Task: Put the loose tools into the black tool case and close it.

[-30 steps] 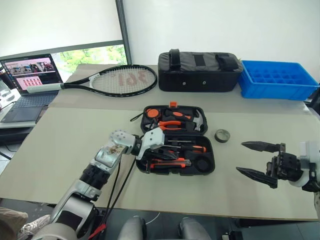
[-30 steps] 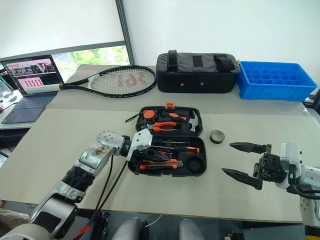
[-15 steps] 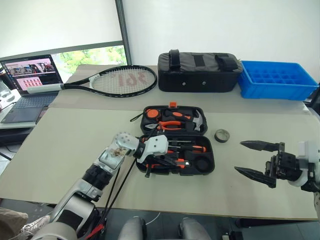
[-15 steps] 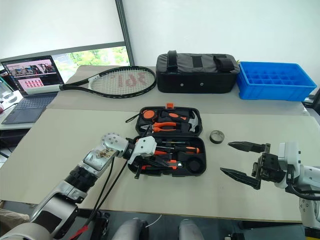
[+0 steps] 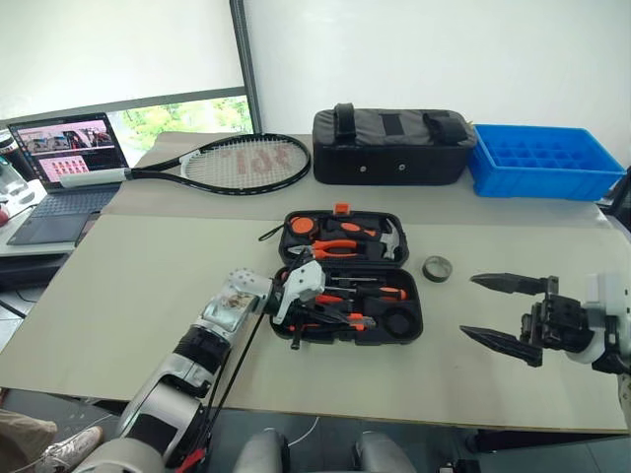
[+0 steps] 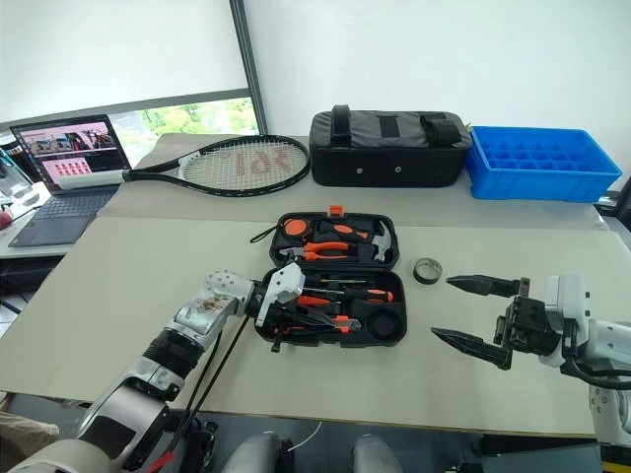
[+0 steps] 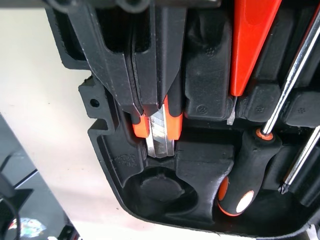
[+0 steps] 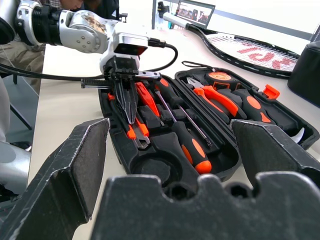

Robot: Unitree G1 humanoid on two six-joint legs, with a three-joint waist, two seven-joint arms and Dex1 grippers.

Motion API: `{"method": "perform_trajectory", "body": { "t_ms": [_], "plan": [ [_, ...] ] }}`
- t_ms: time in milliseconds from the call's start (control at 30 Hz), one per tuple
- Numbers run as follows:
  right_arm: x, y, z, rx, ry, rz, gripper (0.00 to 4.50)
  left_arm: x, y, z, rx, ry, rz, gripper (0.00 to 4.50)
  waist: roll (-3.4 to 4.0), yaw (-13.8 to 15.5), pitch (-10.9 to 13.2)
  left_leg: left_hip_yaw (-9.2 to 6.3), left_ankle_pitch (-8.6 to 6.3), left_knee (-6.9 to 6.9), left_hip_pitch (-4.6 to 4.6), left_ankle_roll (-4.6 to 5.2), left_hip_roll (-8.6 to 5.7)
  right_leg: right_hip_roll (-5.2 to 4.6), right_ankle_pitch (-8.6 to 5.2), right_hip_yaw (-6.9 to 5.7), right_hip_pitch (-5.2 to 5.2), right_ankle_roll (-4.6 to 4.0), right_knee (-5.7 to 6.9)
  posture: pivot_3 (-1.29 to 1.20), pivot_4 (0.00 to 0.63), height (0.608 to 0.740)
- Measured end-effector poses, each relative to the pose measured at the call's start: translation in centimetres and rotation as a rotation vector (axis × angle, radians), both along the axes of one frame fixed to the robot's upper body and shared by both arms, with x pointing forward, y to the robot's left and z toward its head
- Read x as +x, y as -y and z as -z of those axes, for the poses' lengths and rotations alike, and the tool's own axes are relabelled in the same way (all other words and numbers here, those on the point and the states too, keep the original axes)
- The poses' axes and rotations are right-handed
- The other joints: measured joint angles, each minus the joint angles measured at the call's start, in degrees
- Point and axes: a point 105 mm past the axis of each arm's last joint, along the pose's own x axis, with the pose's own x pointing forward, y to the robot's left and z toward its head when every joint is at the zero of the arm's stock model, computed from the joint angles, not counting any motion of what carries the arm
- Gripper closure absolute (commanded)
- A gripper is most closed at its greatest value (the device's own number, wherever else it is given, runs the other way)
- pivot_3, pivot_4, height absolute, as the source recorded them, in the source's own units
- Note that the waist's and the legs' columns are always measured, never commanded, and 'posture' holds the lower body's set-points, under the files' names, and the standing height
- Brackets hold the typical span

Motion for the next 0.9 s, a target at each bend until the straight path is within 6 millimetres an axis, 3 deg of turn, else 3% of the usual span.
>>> {"method": "perform_trajectory", "body": {
  "t_ms": [300, 400, 467, 533, 633, 700, 733, 800, 900],
  "plan": [
    [0.7, 0.8, 0.5, -0.026, 0.002, 0.036, 0.00, 0.7, 0.1, -0.3, 0.002, 0.065, -0.006, 4.44, 0.00, -0.1, 0.0, -0.04, 0.01, 0.06, 0.14, 0.00, -0.05, -0.01, 0.04, 0.06, 0.05, 0.07, -0.01, 0.00, 0.150, 0.707],
    [2.6, 1.2, 0.5, -0.056, 0.023, 0.128, 0.00, 2.1, -0.7, -2.4, -0.025, 0.143, -0.133, 3.66, -0.15, -0.8, 0.2, -0.11, 0.04, 0.08, -0.02, 0.03, -0.01, 0.04, 0.07, 0.09, -0.30, 0.06, 0.04, 0.00, 0.150, 0.707],
    [3.9, 1.2, 0.9, -0.092, 0.018, 0.170, 0.00, 2.6, -1.8, -5.8, -0.084, 0.211, -0.185, 2.91, -0.15, -1.4, 0.2, -0.11, 0.11, 0.04, -0.42, 0.10, 0.00, 0.05, 0.11, 0.10, -0.77, 0.02, 0.12, 0.00, 0.150, 0.707],
    [4.9, 1.2, 1.7, -0.133, -0.002, 0.192, 0.00, 2.3, -2.6, -8.5, -0.116, 0.270, -0.189, 2.11, -0.08, -1.4, 0.1, -0.10, 0.11, -0.09, -0.42, 0.11, -0.04, 0.04, 0.28, 0.11, -0.82, -0.27, 0.16, 0.00, 0.150, 0.707],
    [6.3, 0.9, 2.5, -0.205, -0.010, 0.204, 0.00, 1.5, -3.4, -10.6, -0.121, 0.300, -0.189, 1.02, 0.01, -1.2, 0.1, -0.11, 0.09, -0.14, -0.48, 0.14, -0.04, 0.04, 0.27, 0.11, -0.89, -0.28, 0.09, 0.00, 0.150, 0.707],
    [8.3, 1.0, 3.4, -0.354, -0.028, 0.227, 0.00, 0.5, -4.8, -11.8, -0.067, 0.328, -0.185, 0.26, 0.04, -1.7, 0.2, -0.07, 0.09, -0.18, -0.47, 0.14, -0.02, 0.04, 0.27, 0.18, -0.96, -0.29, -0.01, 0.00, 0.150, 0.707],
    [9.3, 1.6, 4.0, -0.448, -0.049, 0.247, 0.00, -0.3, -6.2, -12.7, -0.020, 0.359, -0.190, 0.03, 0.09, -1.7, 0.2, -0.06, 0.09, -0.26, -0.44, 0.14, -0.02, 0.04, 0.26, 0.18, -0.93, -0.30, -0.03, 0.00, 0.150, 0.707],
    [10.0, 1.8, 4.3, -0.498, -0.066, 0.241, 0.00, -1.0, -7.8, -13.4, 0.036, 0.373, -0.209, 0.03, -0.03, -1.6, 0.3, -0.06, 0.09, -0.26, -0.37, 0.14, -0.01, 0.03, 0.25, 0.16, -0.88, -0.31, -0.07, 0.00, 0.150, 0.707],
    [10.8, 1.5, 4.5, -0.522, -0.093, 0.208, 0.00, -2.1, -8.9, -13.6, 0.093, 0.362, -0.214, 0.03, -0.02, -1.3, 0.3, -0.07, 0.09, -0.22, -0.39, 0.14, -0.04, -0.01, 0.25, 0.13, -0.85, -0.31, -0.07, 0.00, 0.150, 0.707]
  ]
}}
